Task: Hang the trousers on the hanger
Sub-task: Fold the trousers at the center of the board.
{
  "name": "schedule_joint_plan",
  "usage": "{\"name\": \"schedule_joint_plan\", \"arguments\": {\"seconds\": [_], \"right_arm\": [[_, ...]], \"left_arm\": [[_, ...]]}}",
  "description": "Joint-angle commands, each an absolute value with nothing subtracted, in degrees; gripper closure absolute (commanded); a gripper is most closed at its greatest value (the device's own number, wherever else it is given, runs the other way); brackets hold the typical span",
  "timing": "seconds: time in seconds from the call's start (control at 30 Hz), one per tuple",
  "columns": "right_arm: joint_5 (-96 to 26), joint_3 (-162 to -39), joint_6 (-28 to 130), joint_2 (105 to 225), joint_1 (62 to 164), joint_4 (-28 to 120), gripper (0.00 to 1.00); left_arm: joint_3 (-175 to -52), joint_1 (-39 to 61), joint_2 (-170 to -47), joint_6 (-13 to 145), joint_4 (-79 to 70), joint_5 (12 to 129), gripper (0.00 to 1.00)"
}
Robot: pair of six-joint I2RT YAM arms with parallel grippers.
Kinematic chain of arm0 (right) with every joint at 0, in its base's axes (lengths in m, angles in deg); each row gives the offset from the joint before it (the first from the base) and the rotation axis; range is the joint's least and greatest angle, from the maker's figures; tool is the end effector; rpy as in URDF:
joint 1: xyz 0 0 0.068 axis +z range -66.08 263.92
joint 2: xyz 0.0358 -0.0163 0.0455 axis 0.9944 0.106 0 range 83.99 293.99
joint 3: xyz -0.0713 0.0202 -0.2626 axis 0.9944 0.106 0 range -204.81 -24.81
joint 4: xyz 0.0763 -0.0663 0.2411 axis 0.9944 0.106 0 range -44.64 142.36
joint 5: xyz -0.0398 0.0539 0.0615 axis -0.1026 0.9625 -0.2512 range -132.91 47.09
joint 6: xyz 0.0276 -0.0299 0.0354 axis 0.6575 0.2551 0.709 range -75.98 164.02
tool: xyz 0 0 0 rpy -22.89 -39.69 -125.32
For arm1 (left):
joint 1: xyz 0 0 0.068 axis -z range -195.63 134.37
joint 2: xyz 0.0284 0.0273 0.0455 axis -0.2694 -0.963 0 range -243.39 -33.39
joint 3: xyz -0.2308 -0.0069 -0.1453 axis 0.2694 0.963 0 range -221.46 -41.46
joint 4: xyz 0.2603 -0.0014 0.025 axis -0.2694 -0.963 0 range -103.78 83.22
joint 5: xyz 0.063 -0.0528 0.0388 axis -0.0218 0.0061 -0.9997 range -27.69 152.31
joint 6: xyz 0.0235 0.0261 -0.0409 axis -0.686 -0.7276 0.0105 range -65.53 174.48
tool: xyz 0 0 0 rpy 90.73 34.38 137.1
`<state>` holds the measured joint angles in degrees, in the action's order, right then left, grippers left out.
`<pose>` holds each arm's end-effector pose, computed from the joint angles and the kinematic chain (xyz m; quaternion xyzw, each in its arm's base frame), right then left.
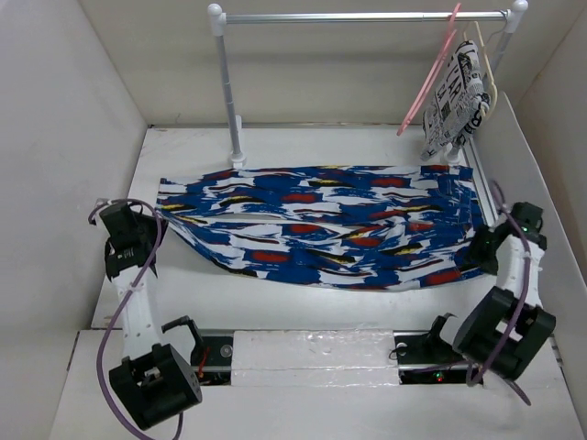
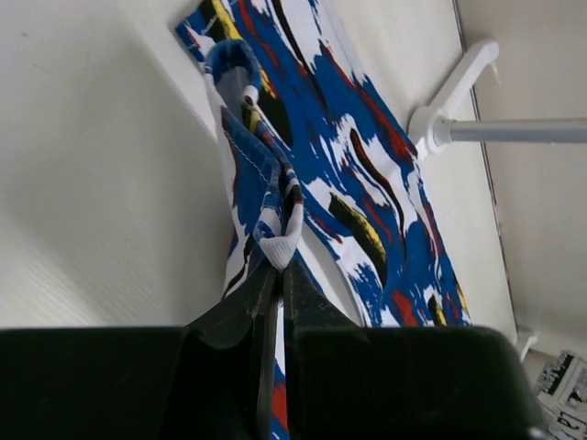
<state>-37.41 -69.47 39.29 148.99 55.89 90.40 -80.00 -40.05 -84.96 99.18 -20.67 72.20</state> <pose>0.1823 -0.0930 0.2244 0.1870 0.9578 -0.0151 0.2176 0.1895 0.0793 0.2741 -0.4446 0.7248 -0.1641 0.5000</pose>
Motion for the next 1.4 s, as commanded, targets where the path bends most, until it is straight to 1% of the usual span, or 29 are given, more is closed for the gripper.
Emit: {"name": "schedule_joint_plan", "arguments": {"seconds": [0.0,0.03,0.07,0.1,0.13,0.17,0.33,0.47,0.6,0.67,0.7,0.73,0.8,0.83,0.9,1.0,1.03,1.1,1.13,1.17,1.2,1.23,1.27,1.3,1.37], "right_arm": [[-44.73,-74.37,40.85,152.19,44.57,91.42,0.46],[-45.45,-74.20,41.29,153.85,39.15,90.72,0.46],[-44.76,-73.59,41.30,153.87,39.09,90.02,0.46],[-43.36,-72.80,40.95,155.61,34.83,88.53,0.45],[-39.08,-71.49,40.60,156.58,33.66,85.82,0.45],[-37.39,-71.13,40.77,157.11,32.95,84.49,0.45],[-27.72,-71.21,41.91,160.27,33.64,75.52,0.41],[-29.45,-72.09,42.09,163.53,34.17,75.60,0.41],[-28.50,-66.40,43.23,164.94,34.17,70.69,0.42],[-27.27,-64.89,43.93,165.99,34.17,68.13,0.47],[-26.92,-64.19,43.93,166.34,34.17,67.43,0.54],[-27.00,-64.27,43.93,166.70,34.17,67.07,0.59],[-28.05,-64.97,43.15,166.52,34.17,67.59,0.70],[-28.84,-65.93,42.01,166.09,34.17,69.08,0.84],[-31.73,-66.99,40.60,164.95,32.68,73.28,1.00],[-33.67,-65.77,38.75,160.74,30.84,77.34,1.00],[-34.46,-64.98,38.57,155.76,29.09,80.66,1.00],[-35.78,-60.77,38.57,150.38,29.07,84.89,1.00],[-34.40,-58.75,37.61,145.57,29.07,86.57,1.00],[-29.60,-57.86,37.08,144.39,29.07,87.89,1.00],[-28.07,-58.20,36.99,144.20,29.07,89.82,1.00],[-27.10,-59.16,36.99,145.85,29.07,94.27,1.00],[-30.83,-64.22,34.47,147.70,29.07,98.32,1.00],[-30.87,-68.01,34.44,147.71,29.07,98.36,1.00],[-37.34,-73.30,32.59,150.33,34.05,100.73,1.00]], "left_arm": [[-81.44,-38.66,-84.97,100.00,-18.73,75.58,1.00],[-82.84,-38.66,-85.94,99.92,-18.55,75.76,1.00],[-83.55,-38.66,-85.95,99.91,-18.47,75.76,1.00],[-83.99,-38.05,-87.25,99.74,-18.29,75.76,1.00],[-84.52,-37.52,-87.79,99.74,-18.03,75.67,1.00],[-84.53,-37.51,-88.23,99.83,-17.33,75.93,1.00],[-83.47,-37.51,-90.25,99.83,-15.92,76.37,1.00],[-82.42,-37.51,-90.25,99.83,-15.65,75.23,1.00],[-82.85,-37.51,-89.90,99.48,-16.79,72.43,1.00],[-83.55,-37.51,-89.64,99.30,-17.67,69.71,1.00],[-83.82,-37.51,-89.72,99.04,-17.94,68.82,1.00],[-84.08,-37.51,-89.99,98.77,-18.29,67.94,1.00],[-84.96,-38.12,-90.69,98.42,-19.34,65.48,1.00],[-85.23,-38.13,-91.56,97.81,-19.78,65.13,1.00],[-86.19,-38.13,-92.62,97.37,-21.36,62.93,1.00],[-87.51,-38.74,-96.04,97.45,-25.57,58.10,1.00],[-87.51,-39.79,-97.45,97.89,-26.89,57.31,1.00],[-86.64,-40.50,-98.42,98.24,-28.57,57.12,1.00],[-86.98,-40.50,-98.86,98.33,-29.70,56.43,1.00],[-87.94,-40.50,-99.74,98.59,-32.50,54.68,1.00],[-88.91,-40.50,-100.35,98.60,-34.01,53.53,1.00],[-90.22,-40.50,-101.32,98.33,-35.59,52.04,1.00],[-94.59,-40.50,-104.37,98.42,-41.00,48.20,1.00],[-94.63,-40.50,-104.40,98.42,-41.05,48.16,1.00],[-97.60,-40.50,-105.37,98.24,-43.06,47.55,1.00]]}}
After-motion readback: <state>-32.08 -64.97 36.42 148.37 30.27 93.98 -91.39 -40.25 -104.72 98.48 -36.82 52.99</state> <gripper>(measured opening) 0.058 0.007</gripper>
